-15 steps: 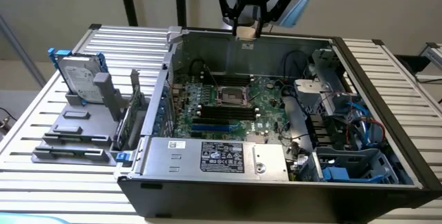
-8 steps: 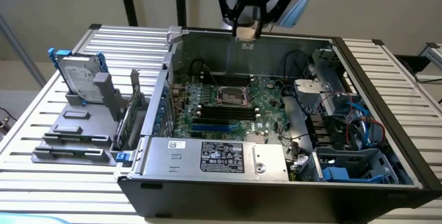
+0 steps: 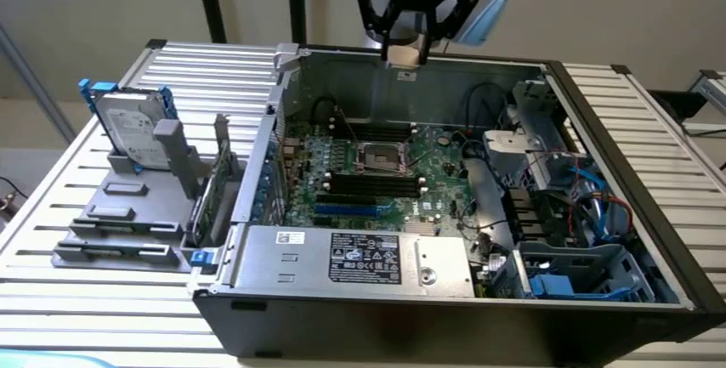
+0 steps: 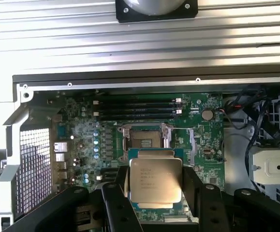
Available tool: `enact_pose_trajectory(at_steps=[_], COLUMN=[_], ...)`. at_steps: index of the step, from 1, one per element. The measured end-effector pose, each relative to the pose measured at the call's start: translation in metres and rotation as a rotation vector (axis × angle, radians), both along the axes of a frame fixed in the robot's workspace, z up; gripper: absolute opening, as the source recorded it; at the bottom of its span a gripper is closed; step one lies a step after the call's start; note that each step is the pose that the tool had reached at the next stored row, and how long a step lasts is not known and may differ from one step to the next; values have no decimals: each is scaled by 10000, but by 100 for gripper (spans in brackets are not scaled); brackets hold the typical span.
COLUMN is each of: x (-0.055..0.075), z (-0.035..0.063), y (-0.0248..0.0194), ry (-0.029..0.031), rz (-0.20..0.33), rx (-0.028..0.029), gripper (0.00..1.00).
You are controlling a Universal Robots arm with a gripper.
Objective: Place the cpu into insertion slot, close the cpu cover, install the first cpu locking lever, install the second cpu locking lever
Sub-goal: 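Place the cpu into insertion slot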
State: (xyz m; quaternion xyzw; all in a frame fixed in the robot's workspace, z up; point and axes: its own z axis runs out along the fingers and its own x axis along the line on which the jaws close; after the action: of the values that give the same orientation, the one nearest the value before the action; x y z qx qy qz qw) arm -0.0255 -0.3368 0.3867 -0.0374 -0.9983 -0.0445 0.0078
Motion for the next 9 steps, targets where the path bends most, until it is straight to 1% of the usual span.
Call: enact_pose_trajectory(at_steps=[9], x=[-1], z=[-10], y=[0], ry=[-1], rz=[-1469], rx=[2], gripper=[54])
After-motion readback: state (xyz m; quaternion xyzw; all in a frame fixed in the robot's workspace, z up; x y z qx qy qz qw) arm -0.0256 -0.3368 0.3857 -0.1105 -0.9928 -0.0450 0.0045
